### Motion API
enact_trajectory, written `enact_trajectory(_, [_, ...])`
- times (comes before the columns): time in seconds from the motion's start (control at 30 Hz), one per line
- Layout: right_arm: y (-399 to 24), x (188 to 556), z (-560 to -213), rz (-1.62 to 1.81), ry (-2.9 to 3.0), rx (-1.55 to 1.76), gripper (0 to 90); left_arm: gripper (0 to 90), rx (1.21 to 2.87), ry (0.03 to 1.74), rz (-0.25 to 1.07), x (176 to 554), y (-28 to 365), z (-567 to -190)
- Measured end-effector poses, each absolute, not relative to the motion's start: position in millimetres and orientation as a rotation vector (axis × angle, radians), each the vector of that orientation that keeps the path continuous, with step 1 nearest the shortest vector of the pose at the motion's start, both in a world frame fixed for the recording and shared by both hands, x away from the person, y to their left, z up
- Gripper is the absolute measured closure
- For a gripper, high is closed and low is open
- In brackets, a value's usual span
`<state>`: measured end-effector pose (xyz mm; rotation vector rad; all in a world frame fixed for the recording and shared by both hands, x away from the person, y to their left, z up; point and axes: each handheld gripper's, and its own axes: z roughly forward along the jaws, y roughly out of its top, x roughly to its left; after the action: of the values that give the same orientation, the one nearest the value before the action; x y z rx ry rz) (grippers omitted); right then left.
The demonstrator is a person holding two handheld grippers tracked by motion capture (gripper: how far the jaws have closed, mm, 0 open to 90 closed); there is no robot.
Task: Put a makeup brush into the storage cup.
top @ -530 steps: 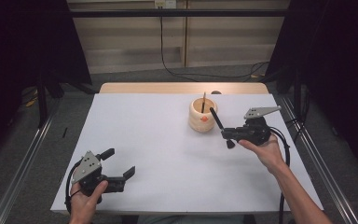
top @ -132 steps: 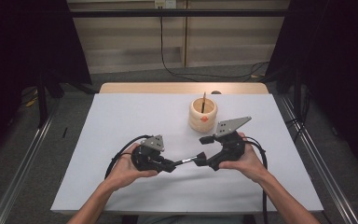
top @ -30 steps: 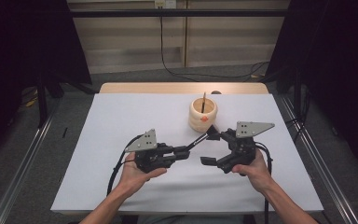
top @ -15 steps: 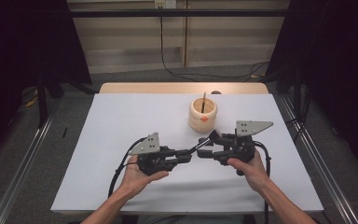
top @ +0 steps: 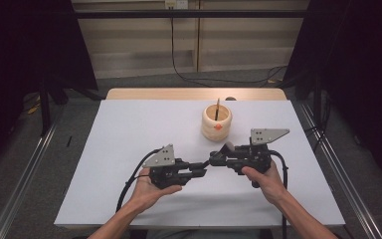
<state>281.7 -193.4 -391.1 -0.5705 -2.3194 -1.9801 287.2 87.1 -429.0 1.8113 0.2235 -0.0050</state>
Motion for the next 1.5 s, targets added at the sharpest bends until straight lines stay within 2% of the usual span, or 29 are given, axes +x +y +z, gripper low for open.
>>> enact_trajectory(0.13, [-193,282,-392,-1.97,-2.325,-0.573,77.3,76.0,1.813,0.231,0.006,287,87,-431])
enact_trajectory(0.33, [-193,282,-391,-1.968,-2.34,-0.584,77.4,69.1,1.812,0.253,0.024,288,88,-431])
enact_trajectory(0.73, [-196,283,-391,-1.965,-2.354,-0.614,77.5,46.3,1.805,0.305,0.05,286,94,-430])
enact_trajectory(0.97, [-197,283,-391,-1.965,-2.361,-0.625,77.5,28.3,1.796,0.37,0.091,288,105,-424])
enact_trajectory(1.13, [-197,284,-390,-1.966,-2.37,-0.636,77.5,25.3,1.792,0.381,0.128,283,113,-419])
enact_trajectory(1.4, [-201,285,-390,-1.962,-2.385,-0.659,77.5,11.5,1.805,0.436,0.166,280,118,-423])
enact_trajectory(1.5, [-202,285,-390,-1.965,-2.39,-0.668,77.5,9.5,1.794,0.458,0.158,280,122,-422])
